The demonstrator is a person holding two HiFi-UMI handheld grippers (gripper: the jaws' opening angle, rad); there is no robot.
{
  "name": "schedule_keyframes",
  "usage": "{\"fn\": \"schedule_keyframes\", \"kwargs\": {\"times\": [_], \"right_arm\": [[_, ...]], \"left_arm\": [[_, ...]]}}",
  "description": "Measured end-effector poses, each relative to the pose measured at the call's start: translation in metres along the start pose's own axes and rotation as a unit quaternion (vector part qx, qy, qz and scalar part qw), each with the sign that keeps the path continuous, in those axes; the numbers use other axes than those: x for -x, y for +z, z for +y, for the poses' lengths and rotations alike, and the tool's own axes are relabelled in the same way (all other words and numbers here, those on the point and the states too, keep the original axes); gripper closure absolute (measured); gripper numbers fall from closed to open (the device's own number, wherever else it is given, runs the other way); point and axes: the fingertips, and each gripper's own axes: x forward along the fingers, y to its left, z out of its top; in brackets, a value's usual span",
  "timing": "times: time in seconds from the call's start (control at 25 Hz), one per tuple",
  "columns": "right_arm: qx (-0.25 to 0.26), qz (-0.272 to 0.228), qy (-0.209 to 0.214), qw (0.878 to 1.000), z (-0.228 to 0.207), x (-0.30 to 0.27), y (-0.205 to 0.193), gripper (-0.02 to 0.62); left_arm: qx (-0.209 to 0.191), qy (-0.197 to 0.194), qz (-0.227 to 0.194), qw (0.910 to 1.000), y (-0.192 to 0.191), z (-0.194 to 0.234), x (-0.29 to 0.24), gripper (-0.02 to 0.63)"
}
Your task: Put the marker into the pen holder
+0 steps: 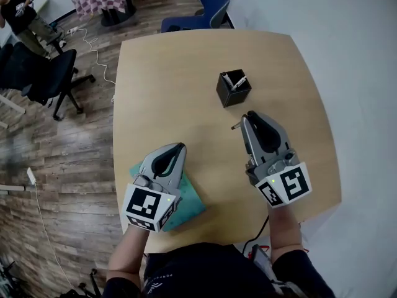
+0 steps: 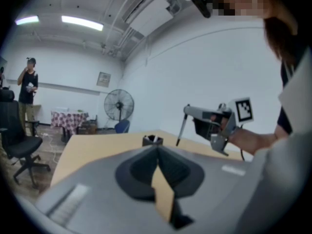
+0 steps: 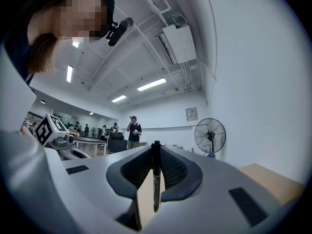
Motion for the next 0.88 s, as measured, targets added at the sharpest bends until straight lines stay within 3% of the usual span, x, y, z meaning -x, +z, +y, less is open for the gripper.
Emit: {"fn": "schedule_keyframes", "kwargs": {"times": [0.56,0.88], "right_arm": [[0.002,-0.054,-0.051,0.997,-0.073,-0.055,-0.018,0.552],[0.028,-0.05,-0.068,0.996,-0.088,-0.086,-0.043,0.552]], "left_arm": [[0.001,-0.002,0.008,1.0,-0.001,0.027,-0.081,0.597],[0.021,0.015,0.009,0.9996,-0.01,0.058,-0.1,0.597]]}}
